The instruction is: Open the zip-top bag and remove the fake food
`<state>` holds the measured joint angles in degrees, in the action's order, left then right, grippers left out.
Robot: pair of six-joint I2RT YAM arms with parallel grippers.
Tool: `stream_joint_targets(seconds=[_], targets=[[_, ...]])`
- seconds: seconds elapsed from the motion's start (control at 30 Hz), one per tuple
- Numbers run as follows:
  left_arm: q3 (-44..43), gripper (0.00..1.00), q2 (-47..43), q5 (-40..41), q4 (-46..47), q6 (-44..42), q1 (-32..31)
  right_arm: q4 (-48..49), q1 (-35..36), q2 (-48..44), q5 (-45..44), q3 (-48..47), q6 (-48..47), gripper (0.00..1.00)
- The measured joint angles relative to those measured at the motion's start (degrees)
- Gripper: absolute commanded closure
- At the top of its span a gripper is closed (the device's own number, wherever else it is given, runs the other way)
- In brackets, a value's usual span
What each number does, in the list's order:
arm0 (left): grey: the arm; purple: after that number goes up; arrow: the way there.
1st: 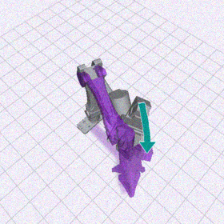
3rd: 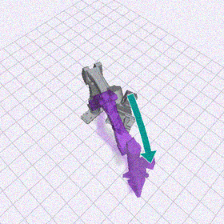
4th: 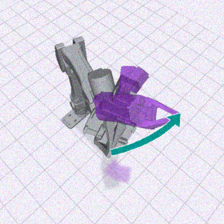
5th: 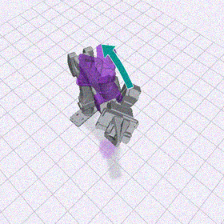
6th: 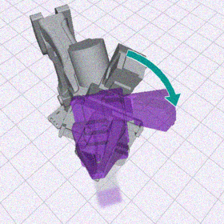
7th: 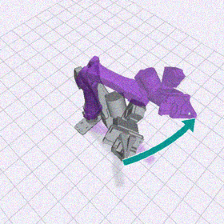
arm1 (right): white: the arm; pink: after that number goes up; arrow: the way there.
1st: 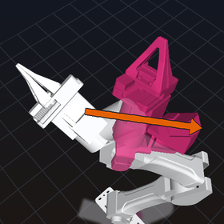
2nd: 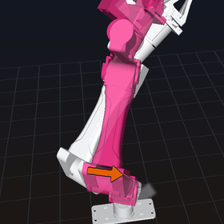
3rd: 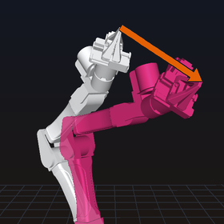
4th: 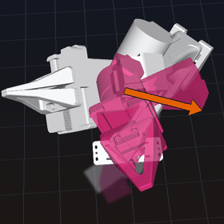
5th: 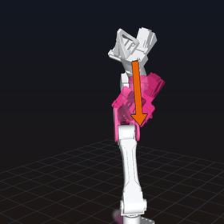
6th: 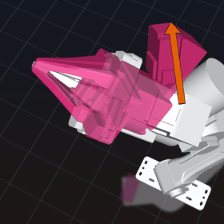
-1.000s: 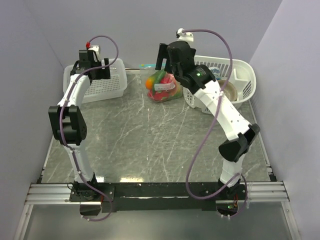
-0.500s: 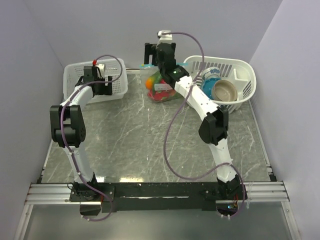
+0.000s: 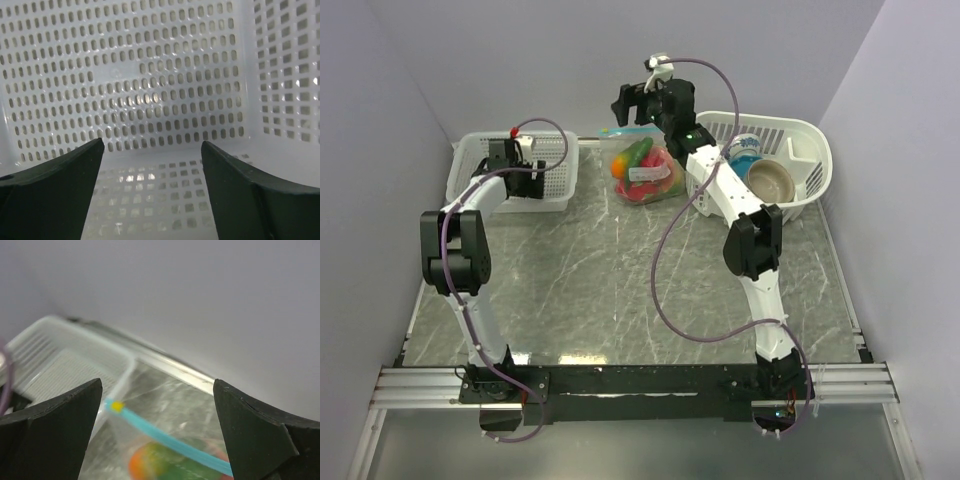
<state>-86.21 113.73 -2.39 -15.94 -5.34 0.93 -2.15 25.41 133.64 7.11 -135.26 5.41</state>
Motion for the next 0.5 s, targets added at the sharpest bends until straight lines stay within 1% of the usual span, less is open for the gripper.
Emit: stream_joint_targets(seconds=[0.1, 0.2, 0.33, 0.5], targets=[[3.7, 0.21, -3.3, -2.8, -1.0, -1.2, 0.3, 0.0, -1.9, 0.0, 13.1, 1.3, 0.6, 0.0], [8.0, 0.23, -7.8, -5.8, -2.7, -1.8, 0.6, -0.7, -4.5, 0.4, 21.4, 1.5, 0.7, 0.0], [13.1, 0.25, -12.8, -9.5, -4.6, -2.4, 0.7, -2.6, -7.8, 0.6, 24.9, 1.6, -1.9, 0.01], [16.1, 0.3, -14.7, -14.6, -8.3, -2.7, 0.7, -4.8, -8.1, 0.8, 26.1, 1.7, -6.3, 0.01]])
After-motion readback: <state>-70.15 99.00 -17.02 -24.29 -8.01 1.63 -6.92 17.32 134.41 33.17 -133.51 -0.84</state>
